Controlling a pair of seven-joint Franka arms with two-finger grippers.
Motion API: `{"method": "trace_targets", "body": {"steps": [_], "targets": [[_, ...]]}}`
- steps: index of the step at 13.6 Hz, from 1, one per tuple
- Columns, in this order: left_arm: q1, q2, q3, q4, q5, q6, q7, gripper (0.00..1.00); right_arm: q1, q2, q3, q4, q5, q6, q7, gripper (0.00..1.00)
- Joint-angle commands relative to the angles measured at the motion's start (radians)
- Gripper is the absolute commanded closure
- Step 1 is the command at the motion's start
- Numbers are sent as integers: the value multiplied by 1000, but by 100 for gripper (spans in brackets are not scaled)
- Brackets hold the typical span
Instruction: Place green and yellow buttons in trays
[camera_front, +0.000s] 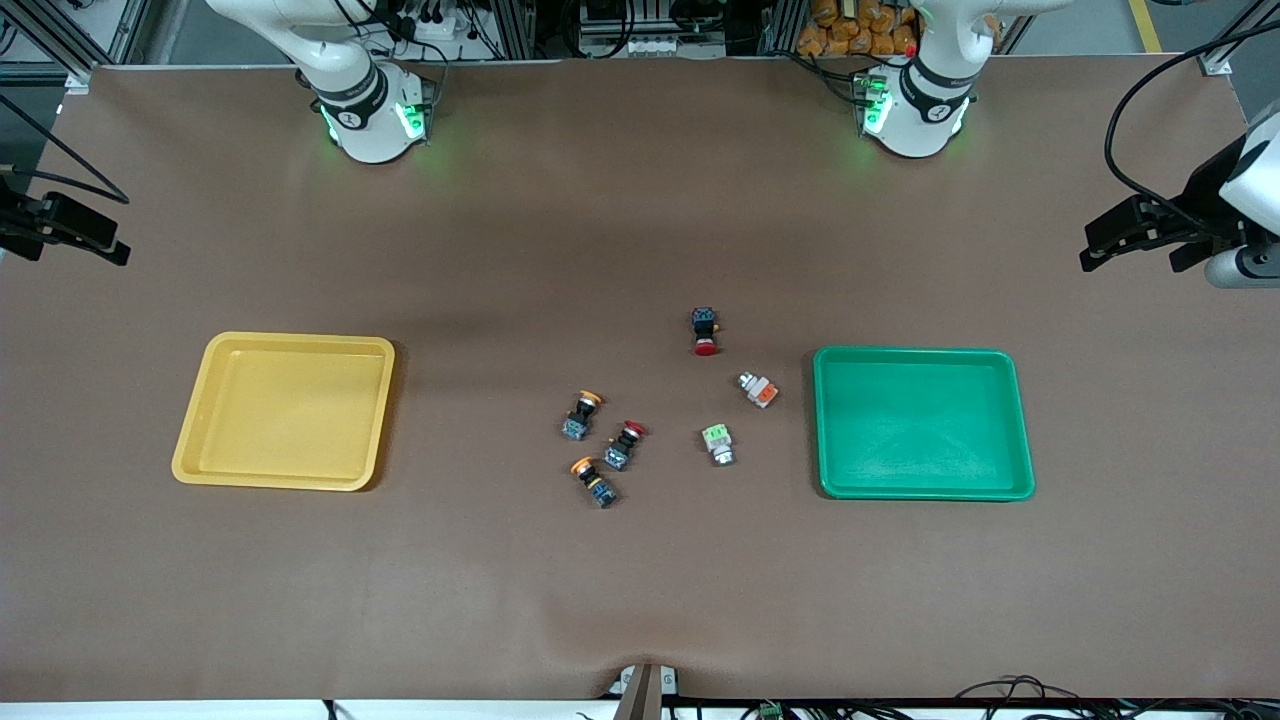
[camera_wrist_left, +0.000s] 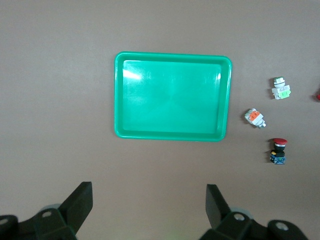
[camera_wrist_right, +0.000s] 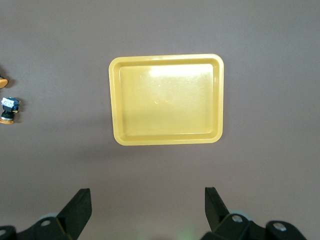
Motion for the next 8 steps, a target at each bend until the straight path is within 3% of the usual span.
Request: {"method": "trace_targets", "body": {"steps": [1,8], "targets": [[1,5,-1,16,-12,-15,-1,0,3,-16,-1,-4,-18,1,-14,0],[5,34,3,4,-34,-17,-10,0,3,-14,1,-6,-15,5,-14,0]]}}
